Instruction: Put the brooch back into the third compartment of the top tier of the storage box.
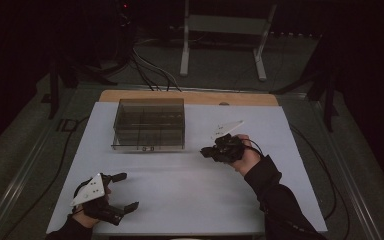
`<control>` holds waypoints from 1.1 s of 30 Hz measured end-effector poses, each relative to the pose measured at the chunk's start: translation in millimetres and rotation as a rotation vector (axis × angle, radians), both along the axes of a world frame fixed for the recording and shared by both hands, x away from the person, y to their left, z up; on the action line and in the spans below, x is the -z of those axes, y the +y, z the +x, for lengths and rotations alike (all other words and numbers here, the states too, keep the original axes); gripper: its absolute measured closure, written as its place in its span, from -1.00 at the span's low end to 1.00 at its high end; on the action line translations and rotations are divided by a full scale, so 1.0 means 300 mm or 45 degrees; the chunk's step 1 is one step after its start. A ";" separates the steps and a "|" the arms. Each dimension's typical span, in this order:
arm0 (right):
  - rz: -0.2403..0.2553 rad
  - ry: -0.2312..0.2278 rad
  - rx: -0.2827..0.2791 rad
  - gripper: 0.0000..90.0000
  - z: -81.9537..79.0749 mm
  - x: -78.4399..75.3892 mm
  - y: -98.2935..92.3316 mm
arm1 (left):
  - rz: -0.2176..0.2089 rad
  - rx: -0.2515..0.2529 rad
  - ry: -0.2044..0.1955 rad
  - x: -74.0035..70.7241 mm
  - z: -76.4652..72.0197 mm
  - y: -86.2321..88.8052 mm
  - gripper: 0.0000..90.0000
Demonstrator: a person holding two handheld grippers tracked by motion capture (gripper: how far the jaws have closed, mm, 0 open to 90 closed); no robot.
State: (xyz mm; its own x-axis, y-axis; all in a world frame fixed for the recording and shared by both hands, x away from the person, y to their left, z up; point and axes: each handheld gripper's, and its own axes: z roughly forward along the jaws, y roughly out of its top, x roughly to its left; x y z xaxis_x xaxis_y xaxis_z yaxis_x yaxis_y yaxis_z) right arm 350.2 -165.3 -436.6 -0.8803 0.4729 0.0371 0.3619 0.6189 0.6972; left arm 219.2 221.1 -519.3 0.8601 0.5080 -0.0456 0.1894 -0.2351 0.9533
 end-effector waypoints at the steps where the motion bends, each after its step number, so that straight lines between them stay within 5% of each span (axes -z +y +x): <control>1: -0.001 -0.003 0.000 0.89 0.001 -0.004 0.002 | -0.002 0.000 0.001 0.000 0.000 0.000 -0.99; 33: 0.002 -0.059 -0.053 0.89 0.041 -0.100 0.108 | -0.002 0.002 0.001 -0.001 -0.003 0.001 -0.99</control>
State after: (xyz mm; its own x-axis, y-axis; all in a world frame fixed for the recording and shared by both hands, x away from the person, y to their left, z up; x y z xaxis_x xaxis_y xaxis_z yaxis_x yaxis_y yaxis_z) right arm 362.6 -132.8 -406.7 -0.9002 0.4355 -0.0033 0.3031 0.6318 0.7134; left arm 218.4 221.5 -519.0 0.8610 0.5064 -0.0470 0.1898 -0.2342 0.9535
